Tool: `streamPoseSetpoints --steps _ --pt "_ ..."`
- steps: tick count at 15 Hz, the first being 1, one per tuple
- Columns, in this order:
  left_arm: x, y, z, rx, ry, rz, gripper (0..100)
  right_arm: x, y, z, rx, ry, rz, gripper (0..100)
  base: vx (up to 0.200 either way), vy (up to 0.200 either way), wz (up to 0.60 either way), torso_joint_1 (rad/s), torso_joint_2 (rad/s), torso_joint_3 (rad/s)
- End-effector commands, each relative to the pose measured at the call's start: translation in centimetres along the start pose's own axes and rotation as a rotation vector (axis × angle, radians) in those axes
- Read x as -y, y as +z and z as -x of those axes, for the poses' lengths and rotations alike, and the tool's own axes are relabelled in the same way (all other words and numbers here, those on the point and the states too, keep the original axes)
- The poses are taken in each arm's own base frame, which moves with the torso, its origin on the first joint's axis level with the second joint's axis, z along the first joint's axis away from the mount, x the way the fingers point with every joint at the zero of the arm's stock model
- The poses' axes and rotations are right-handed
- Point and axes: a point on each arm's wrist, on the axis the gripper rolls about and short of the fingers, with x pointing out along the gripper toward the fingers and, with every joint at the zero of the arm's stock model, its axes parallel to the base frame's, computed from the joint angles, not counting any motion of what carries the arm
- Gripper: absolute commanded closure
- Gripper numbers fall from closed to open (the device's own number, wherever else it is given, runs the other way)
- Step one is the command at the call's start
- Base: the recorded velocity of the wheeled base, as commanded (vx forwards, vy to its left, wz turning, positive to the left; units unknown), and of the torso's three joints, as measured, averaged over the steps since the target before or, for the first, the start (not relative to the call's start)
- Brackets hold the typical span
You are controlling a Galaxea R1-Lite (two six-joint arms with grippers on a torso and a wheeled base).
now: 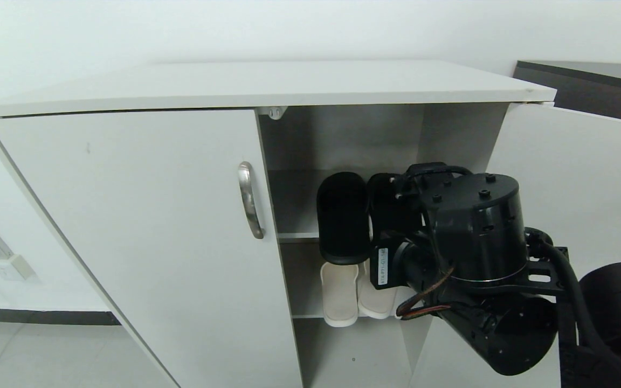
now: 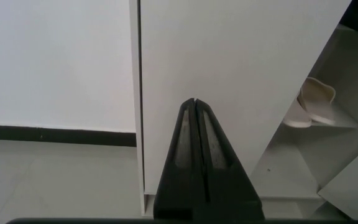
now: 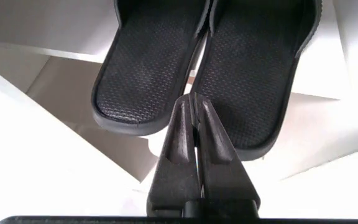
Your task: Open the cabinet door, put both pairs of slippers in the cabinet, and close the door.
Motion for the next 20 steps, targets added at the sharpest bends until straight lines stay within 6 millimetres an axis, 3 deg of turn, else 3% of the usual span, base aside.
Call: streamPoseSetpoints --steps 1,3,12,20 --pt "0.0 0.0 0.0 -0.002 0.001 0.001 100 -0.1 -0.2 0.0 -0.004 0.003 0.004 100 0.000 0.000 0.00 0.000 0.00 0.000" --pt "0.0 0.0 0.0 0.000 0.001 0.000 100 -0.1 -0.4 0.0 -0.009 0.002 0.008 100 0.000 0.000 0.00 0.000 0.00 0.000" --pt "0.0 0.0 0.0 0.000 -0.004 0.000 100 -0.1 -0.5 -0.1 -0.012 0.001 0.017 100 -0.200 0.000 0.00 0.001 0.00 0.006" --pt "0.0 0.0 0.0 0.000 -0.004 0.001 100 1.0 -1.7 -0.7 -0.020 -0.032 0.075 100 -0.200 0.000 0.00 0.002 0.00 0.001"
